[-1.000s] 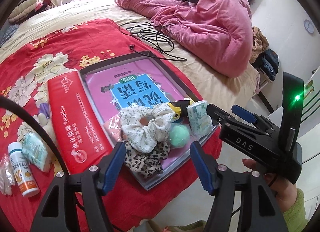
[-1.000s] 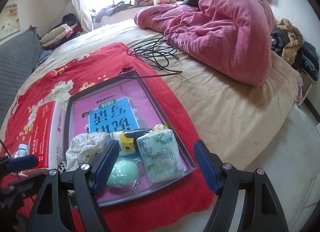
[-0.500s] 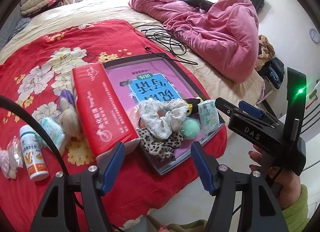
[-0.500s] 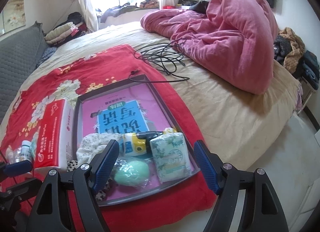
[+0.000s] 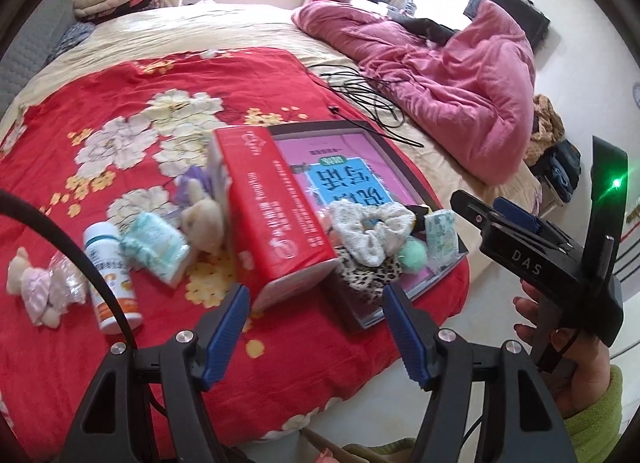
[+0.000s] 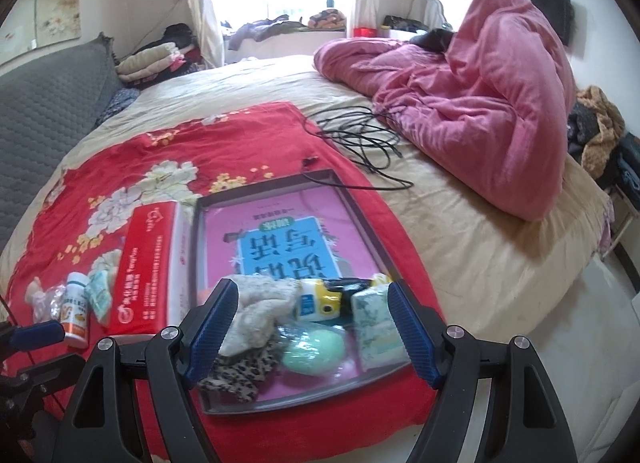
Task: Organize soft objects
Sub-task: 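Withdraw both open tools from the pink board toward the remaining pile, then move right tool to white plush bunny while left moves to white teddy bear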
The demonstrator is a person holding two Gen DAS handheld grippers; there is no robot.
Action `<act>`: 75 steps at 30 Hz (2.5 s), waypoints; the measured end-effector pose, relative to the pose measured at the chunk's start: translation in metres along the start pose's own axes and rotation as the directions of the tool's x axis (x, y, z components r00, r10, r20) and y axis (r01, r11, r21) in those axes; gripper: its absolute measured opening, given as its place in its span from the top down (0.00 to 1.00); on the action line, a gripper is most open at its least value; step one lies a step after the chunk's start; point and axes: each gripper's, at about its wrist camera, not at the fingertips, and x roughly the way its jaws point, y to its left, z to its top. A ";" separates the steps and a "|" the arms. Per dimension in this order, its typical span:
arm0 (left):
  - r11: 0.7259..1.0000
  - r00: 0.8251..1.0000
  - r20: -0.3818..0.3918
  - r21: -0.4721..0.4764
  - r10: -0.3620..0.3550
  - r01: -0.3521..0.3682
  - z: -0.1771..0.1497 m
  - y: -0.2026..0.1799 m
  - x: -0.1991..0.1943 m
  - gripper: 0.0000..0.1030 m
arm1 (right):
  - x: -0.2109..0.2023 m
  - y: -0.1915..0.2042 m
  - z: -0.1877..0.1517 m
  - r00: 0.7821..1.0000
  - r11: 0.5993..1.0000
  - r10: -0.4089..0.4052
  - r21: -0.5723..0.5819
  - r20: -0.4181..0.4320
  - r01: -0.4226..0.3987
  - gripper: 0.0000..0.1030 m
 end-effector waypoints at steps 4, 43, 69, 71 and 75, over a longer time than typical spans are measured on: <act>0.999 0.999 0.022 -0.027 0.025 -0.024 -0.001 0.018 -0.015 0.34 | -0.005 0.016 0.003 1.000 1.000 0.015 -0.027 0.008 -0.015 0.24; 0.934 0.970 0.090 -0.304 0.227 -0.190 -0.045 0.176 -0.111 0.33 | -0.026 0.193 0.006 0.975 0.919 0.222 -0.333 -0.004 -0.211 0.24; 0.885 0.979 0.013 -0.431 0.203 -0.177 -0.068 0.241 -0.075 0.33 | 0.042 0.247 -0.016 0.989 0.868 0.106 -0.477 -0.100 -0.141 0.24; 0.883 0.981 0.006 -0.436 0.196 -0.174 -0.068 0.244 -0.071 0.33 | 0.051 0.254 -0.017 0.990 0.856 0.089 -0.500 -0.109 -0.132 0.24; 0.878 0.982 -0.008 -0.447 0.188 -0.172 -0.068 0.252 -0.063 0.33 | 0.070 0.266 -0.019 0.992 0.829 0.032 -0.552 -0.124 -0.095 0.24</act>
